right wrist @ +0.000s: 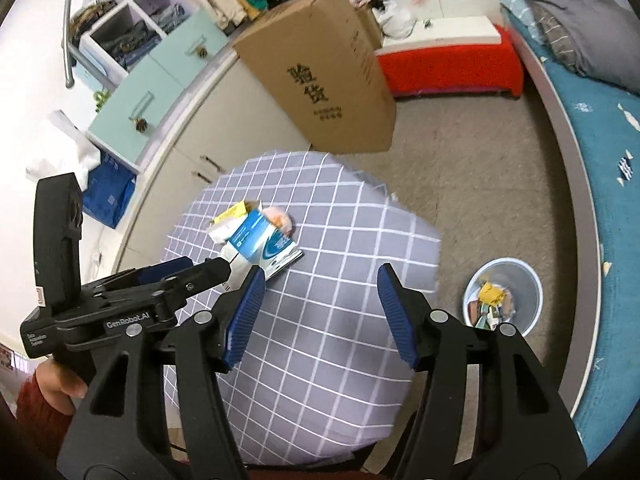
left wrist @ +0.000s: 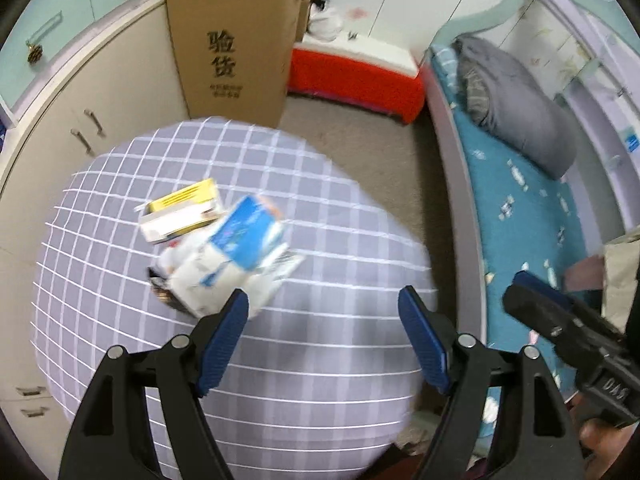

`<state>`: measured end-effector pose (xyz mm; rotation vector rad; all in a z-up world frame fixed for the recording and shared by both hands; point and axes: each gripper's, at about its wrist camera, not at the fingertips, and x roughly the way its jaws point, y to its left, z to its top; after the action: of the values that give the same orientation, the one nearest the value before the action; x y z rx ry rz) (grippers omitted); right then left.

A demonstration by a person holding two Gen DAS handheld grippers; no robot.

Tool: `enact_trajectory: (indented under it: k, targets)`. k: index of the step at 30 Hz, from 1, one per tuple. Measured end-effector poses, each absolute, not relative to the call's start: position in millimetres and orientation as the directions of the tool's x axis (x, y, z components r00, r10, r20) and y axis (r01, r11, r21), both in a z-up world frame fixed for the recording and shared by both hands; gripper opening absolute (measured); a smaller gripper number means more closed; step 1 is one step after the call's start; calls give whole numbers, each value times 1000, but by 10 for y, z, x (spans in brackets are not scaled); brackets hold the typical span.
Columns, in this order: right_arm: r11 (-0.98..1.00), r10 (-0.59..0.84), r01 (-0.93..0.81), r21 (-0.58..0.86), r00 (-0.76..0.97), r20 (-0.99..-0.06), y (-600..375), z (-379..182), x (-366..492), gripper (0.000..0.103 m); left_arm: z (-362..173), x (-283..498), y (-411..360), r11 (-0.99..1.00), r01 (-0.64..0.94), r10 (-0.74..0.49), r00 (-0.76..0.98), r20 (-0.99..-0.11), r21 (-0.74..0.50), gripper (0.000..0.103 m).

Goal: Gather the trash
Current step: 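Grasp the blue medicine box with the left gripper while the right grasps the orange-printed bag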

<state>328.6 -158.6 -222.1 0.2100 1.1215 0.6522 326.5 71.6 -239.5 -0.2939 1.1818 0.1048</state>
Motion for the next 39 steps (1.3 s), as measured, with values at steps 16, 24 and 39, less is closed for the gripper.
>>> enact_trajectory:
  k: [16, 24, 39]
  targets:
    - [839, 534, -246, 485, 206, -820, -923, -2840, 3332, 59, -3298, 3596, 1264, 994, -111, 6, 188, -982, -15, 76]
    - [850, 521, -213, 482, 202, -829, -834, -2902, 3334, 59, -3295, 3615, 1293, 997, -70, -4, 203, -979, -18, 41]
    - [838, 533, -275, 472, 222, -816, -646, -2727, 3326, 61, -2758, 3129, 1683, 927, -230, -186, 406, -895, -297, 38]
